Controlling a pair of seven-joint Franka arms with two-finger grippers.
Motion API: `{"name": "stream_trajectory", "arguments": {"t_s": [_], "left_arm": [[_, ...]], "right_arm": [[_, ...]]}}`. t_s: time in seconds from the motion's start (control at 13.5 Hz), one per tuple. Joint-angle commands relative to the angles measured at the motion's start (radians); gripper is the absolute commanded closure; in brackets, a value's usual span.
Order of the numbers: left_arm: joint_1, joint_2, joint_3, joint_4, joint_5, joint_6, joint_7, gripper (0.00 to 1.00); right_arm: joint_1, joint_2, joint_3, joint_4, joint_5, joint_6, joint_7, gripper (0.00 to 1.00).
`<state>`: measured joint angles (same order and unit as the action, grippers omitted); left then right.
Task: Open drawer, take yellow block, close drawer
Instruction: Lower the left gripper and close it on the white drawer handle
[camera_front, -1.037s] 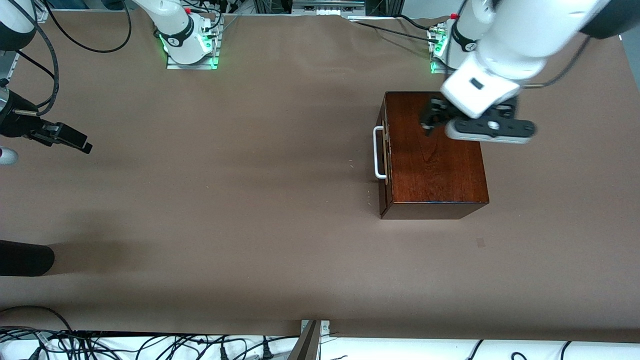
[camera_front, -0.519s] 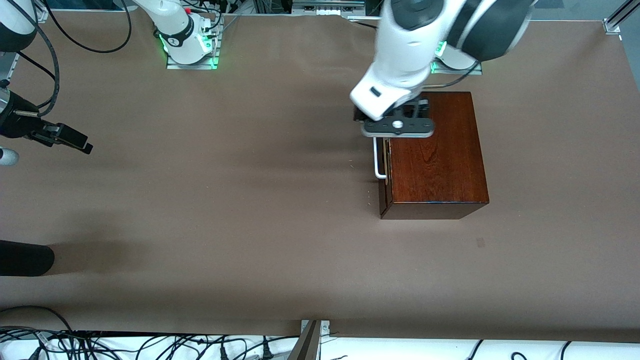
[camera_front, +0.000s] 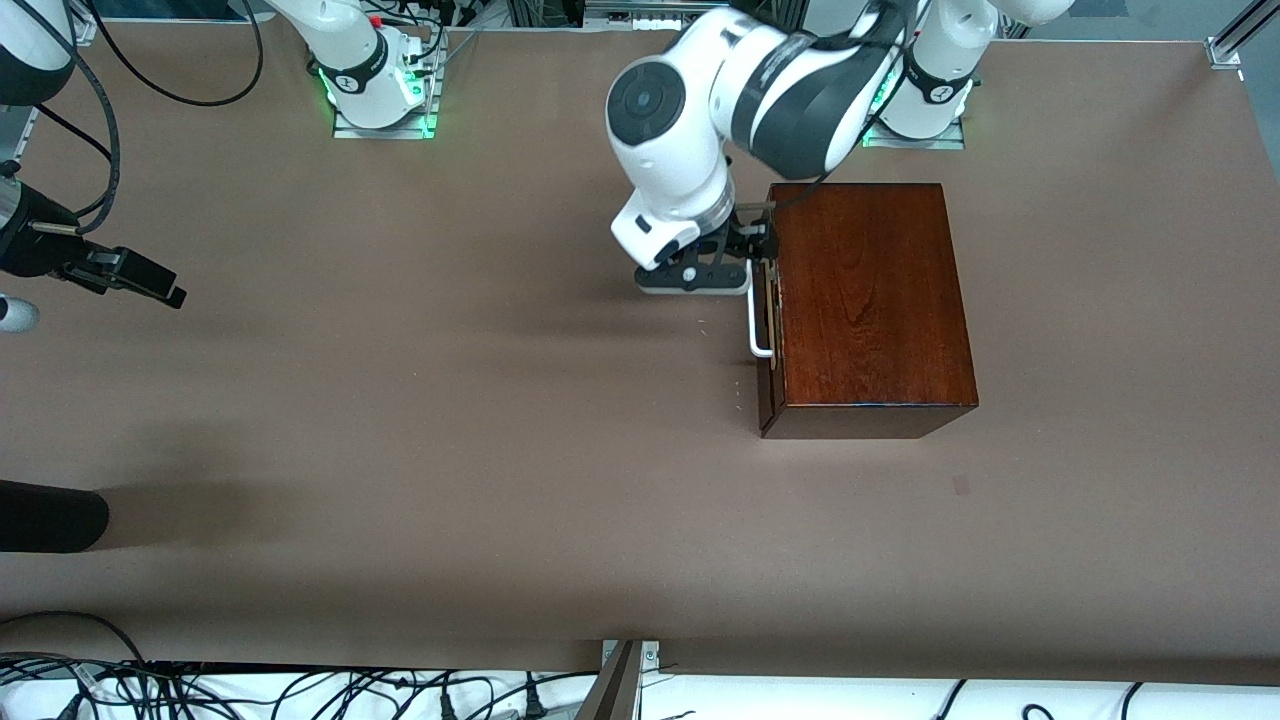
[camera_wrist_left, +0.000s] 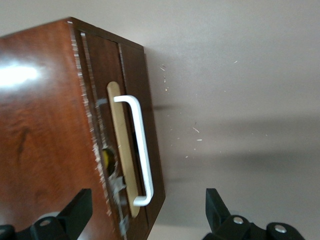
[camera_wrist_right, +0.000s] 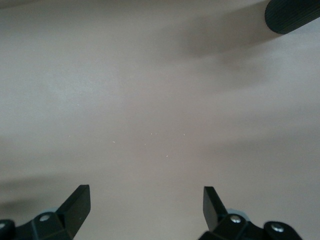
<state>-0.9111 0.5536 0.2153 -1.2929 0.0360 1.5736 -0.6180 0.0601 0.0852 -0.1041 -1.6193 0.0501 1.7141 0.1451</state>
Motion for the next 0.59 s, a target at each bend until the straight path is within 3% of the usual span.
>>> {"name": "stream_trajectory", "arguments": {"t_s": [0.0, 0.52], "left_arm": [[-0.011, 0.014, 0.013, -0.09, 0.016, 0.106, 0.0, 0.0], [-0.008, 0.011, 0.015, -0.252, 0.018, 0.255, -0.005, 0.0]], "right_arm": [[0.0, 0.005, 0.003, 0.015, -0.009, -0.011, -0.001, 0.0], [0.006, 0.005, 0.009, 0.015, -0.012, -0.01, -0.028, 0.0]]}}
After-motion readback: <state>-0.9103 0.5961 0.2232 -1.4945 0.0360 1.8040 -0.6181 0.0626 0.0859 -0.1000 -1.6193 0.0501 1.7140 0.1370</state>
